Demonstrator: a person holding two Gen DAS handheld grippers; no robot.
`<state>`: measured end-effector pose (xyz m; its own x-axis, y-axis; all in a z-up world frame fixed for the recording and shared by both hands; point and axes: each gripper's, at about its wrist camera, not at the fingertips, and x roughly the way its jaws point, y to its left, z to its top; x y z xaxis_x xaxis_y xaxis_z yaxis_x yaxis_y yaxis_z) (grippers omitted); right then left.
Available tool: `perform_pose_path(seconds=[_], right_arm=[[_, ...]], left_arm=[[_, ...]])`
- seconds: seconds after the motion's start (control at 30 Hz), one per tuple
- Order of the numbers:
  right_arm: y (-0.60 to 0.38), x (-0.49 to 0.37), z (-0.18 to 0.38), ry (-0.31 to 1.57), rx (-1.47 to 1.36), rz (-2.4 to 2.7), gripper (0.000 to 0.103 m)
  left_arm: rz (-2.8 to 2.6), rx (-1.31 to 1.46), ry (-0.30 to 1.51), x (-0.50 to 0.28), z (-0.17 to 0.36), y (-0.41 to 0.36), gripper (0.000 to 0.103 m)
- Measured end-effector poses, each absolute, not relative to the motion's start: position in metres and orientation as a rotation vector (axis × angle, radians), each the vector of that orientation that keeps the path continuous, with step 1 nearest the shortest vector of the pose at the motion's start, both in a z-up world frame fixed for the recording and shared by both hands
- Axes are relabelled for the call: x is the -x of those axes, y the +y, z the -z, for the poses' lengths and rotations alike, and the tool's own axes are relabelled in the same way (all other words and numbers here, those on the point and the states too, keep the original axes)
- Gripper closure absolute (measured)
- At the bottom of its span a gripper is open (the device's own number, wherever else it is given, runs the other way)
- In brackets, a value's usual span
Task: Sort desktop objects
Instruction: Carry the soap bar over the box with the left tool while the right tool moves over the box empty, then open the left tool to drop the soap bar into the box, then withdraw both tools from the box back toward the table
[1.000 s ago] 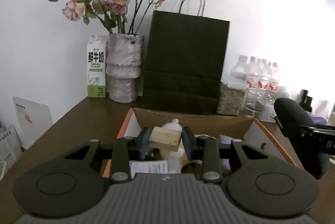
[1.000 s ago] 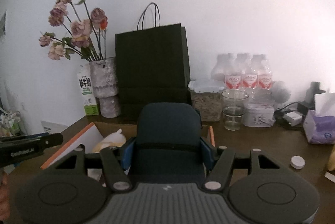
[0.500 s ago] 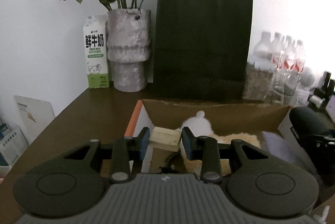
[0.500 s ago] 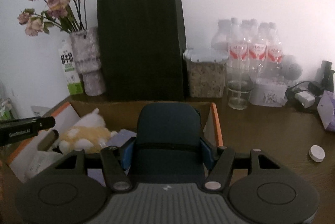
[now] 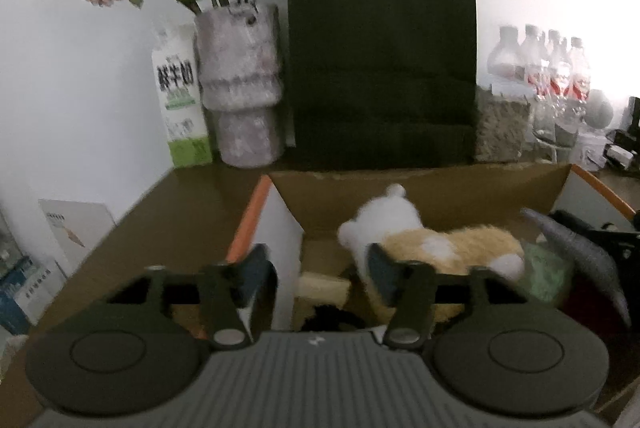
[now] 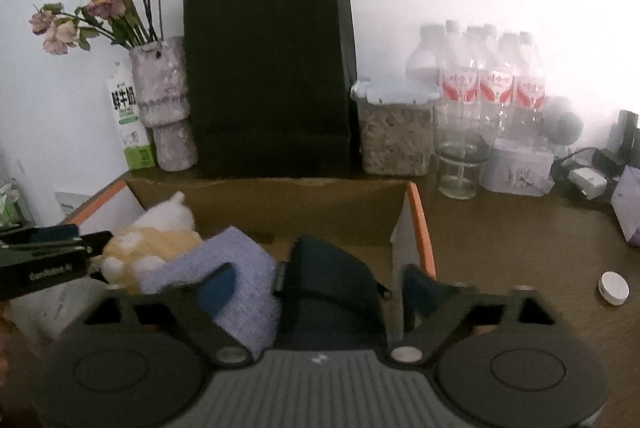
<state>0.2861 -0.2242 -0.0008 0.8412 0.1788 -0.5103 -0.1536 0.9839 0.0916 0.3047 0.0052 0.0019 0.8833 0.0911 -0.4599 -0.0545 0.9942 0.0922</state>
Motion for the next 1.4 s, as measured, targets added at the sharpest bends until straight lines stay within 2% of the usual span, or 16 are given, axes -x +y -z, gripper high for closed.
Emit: perform_pose_path(seconds=[0.03, 0.07, 0.1, 0.73, 1.4], right_arm=[[-0.224, -0.285, -0.002, 0.537, -0.044, -0.178, 0.008], [-0.223, -0.283, -0.004, 0.531, -0.041, -0.177, 0.005], [-0.223, -0.282, -0.006, 0.524, -0.039, -0.176, 0.002], [-0.221, -0.267, -0.023, 0.465, -0.015, -0.169, 0.0], [-0.216, -0.178, -0.046, 0.383, 0.025, -0.17, 0.0]], left_arm=[[-0.077, -0.08, 0.465, -0.303, -0.005, 0.005, 0.023], [-0.073, -0.077, 0.454, -0.301, -0.007, 0.004, 0.007], [-0.068, -0.07, 0.44, -0.299, -0.01, 0.004, 0.0], [-0.058, -0.047, 0.376, -0.28, -0.027, -0.002, 0.0], [-0.08, -0.017, 0.323, -0.184, -0.051, 0.019, 0.0]])
